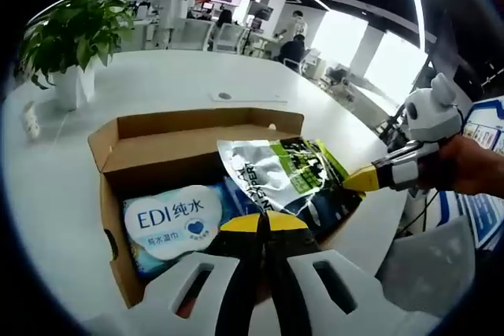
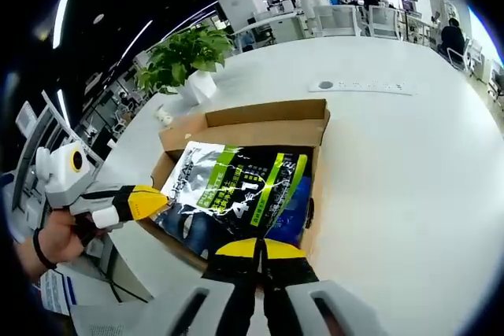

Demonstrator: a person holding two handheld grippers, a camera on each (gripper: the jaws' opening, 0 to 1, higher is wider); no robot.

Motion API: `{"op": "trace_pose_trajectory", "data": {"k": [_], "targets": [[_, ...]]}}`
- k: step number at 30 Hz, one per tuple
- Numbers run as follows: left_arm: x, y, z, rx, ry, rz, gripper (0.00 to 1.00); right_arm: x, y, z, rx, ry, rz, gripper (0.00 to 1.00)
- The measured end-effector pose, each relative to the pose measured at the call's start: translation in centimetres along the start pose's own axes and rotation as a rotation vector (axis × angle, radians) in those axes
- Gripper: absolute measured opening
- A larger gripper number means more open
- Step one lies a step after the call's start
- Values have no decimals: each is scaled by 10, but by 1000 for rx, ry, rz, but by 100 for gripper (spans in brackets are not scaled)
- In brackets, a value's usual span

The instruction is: Operate the shoe box by opening the lid, removing the specified soft item, and placing it in the target area until the item is outside and the box remains undamaged.

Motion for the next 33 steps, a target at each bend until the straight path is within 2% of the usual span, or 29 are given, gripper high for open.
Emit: {"op": "trace_pose_trajectory", "data": {"k": [9, 20, 33], "targets": [[-11, -13, 28, -44, 44, 8, 0, 23, 0, 22, -26, 29, 31, 0], [-36, -28, 71, -106, 108, -6, 0, 48, 4, 61, -64, 74, 49, 0], [-68, -39, 102, -170, 140, -30, 0, 65, -1, 100, -60, 112, 43, 0]]}}
Point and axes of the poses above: the point that each gripper's makers call its tool centre point, and the gripper's own axes: x roughly backward along the fingers, z roughly to its right, y roughly out of its underside, the point moved 4 cm from there along x, roughly backward along the fingers, and after that the axes turned 2 degrees about -x, right-handed, at the moved point
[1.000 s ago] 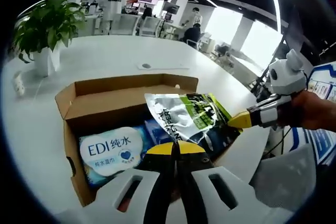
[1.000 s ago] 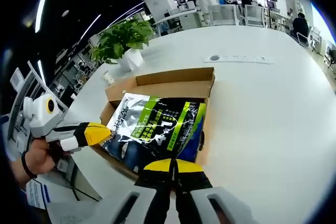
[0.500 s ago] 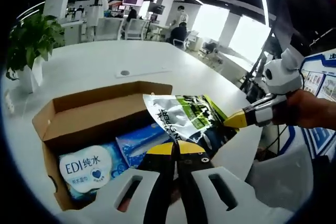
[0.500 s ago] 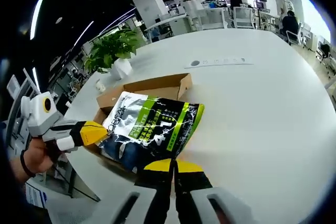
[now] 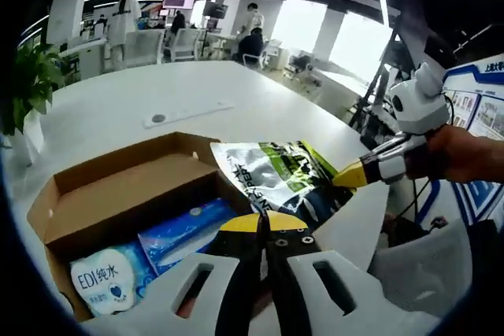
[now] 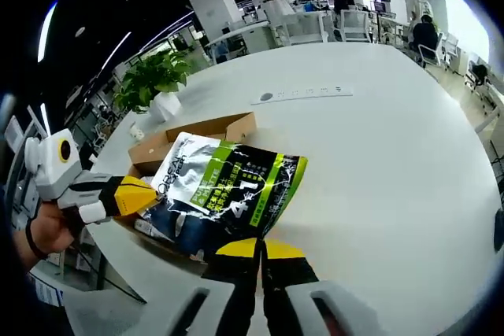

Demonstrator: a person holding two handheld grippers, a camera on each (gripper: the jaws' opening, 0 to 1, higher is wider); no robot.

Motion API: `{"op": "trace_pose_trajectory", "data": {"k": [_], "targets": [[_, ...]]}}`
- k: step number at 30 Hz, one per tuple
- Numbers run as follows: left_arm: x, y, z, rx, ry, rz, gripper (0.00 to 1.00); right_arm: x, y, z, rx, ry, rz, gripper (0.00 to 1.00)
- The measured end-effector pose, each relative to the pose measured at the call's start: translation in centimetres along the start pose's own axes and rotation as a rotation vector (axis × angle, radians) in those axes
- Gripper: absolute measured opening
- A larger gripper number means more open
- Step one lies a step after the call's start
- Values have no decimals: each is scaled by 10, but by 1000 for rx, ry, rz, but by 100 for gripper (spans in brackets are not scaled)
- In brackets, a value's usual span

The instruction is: Operate the shoe box by opening the lid, removing the specified soft item, and placing it in the target area until the item is outside and the box remains undamaged.

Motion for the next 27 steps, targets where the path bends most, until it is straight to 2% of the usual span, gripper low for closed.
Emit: {"op": "trace_pose_trajectory", "data": {"k": [20, 27], "targets": [[-46, 0, 20, -49, 5, -64, 0, -6, -8, 49, -6, 21, -37, 0], [-61, -6, 21, -66, 6, -83, 0, -11, -16, 64, -9, 23, -43, 0]]}}
Point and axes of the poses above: the point that each gripper's makers call its tool centre point, and the gripper's own axes: x roughly backward along the fingers, z roughly to its right, y roughly out of its underside, the point moved 4 cm from there along x, roughly backward along the fingers, and after that the axes turned 2 degrees about -x, right-handed, at the moved point
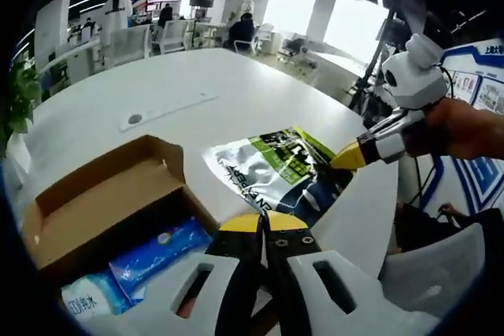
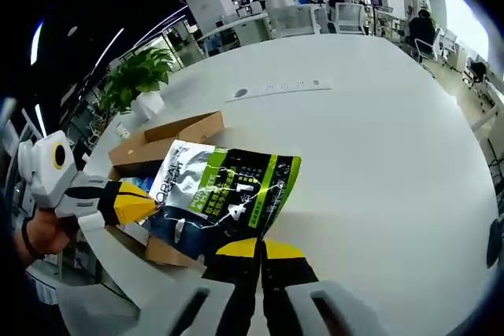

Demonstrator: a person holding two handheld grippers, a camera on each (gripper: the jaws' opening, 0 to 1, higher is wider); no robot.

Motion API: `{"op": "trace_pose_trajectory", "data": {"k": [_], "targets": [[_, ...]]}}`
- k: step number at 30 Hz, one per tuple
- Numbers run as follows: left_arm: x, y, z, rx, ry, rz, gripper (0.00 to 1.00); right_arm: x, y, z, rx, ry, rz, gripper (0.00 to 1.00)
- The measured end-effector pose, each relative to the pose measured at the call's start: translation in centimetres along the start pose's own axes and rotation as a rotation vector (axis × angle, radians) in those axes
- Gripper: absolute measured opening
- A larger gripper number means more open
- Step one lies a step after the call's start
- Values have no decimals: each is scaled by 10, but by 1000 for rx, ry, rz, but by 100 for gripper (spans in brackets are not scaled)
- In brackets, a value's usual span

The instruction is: Operate the shoe box by opening the lid, removing the specified soft item, and placing it in the target area until the item is outside and the box remains undamaged.

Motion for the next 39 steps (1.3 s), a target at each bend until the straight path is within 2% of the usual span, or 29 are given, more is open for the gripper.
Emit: {"op": "trace_pose_trajectory", "data": {"k": [13, 26, 35, 37, 39], "targets": [[-26, -3, 0, -64, -7, -57, 0, -19, -9, 22, 15, 17, -40, 0], [-35, 5, -15, -48, -28, -100, 0, -35, -17, 20, 20, -9, -52, 0], [-45, 8, -14, -81, -31, -150, 0, -44, -18, 26, 31, -10, -63, 0], [-48, 8, -13, -49, -19, -169, 0, -45, -18, 28, 33, -8, -67, 0], [-50, 7, -15, -56, -25, -174, 0, -49, -19, 32, 35, -14, -72, 0]]}}
Point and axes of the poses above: the point that each gripper's makers call its tool centre point, and the gripper's own axes: x roughly backward along the fingers, z roughly to its right, y roughly out of its underside, the point moved 4 cm from there along x, roughly backward along the fingers, and after that the axes turned 2 degrees about -x, right-handed, at the moved point
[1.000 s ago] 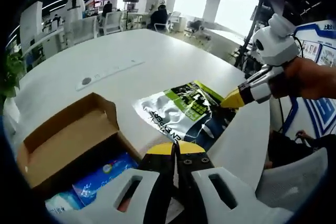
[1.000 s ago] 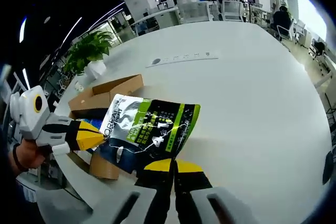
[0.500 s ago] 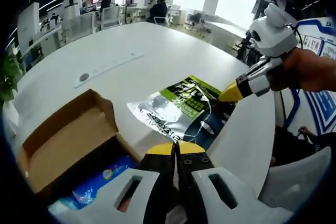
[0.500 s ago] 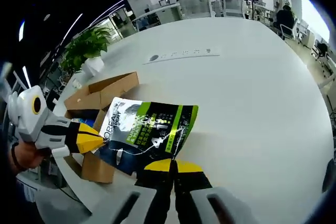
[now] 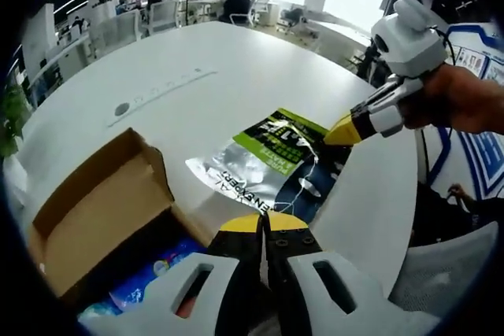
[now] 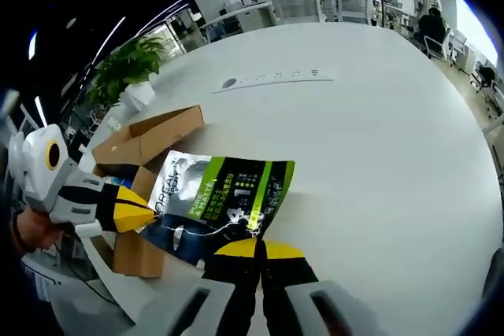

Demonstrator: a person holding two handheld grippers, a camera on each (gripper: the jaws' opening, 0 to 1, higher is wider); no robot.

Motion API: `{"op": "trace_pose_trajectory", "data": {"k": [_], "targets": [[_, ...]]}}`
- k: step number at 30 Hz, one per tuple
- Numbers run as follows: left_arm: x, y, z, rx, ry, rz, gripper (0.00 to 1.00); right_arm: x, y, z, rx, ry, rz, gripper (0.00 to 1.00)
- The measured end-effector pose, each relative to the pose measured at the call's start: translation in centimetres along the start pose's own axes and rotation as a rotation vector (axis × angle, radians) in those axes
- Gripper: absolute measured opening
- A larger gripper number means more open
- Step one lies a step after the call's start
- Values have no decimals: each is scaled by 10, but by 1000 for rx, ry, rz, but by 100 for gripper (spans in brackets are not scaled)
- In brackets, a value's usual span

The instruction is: Operate the shoe box by opening the lid, removing the specified soft item, and placing it in the target area until the item is outside and the box remains undamaged.

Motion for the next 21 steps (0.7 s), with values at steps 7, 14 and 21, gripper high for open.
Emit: {"op": "trace_pose_trajectory", "data": {"k": [7, 14, 21], "targets": [[-6, -3, -5, -46, -20, -52, 0, -8, -5, 1, 3, -8, -5, 0], [-11, -2, -6, 2, -8, -78, 0, -14, -6, 4, 17, 4, -19, 0], [-17, 0, -5, 49, -15, -113, 0, -20, -6, 8, 36, 10, -29, 0]]}}
Point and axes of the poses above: the point that each gripper's makers call its tool centre point, and the gripper's own axes: x roughly backward along the fingers, z roughly to its right, y roughly out of its underside, the point moved 4 cm from there along x, roughly backward along the fingers, and after that the axes turned 2 degrees about -x, right-handed, at the moved point
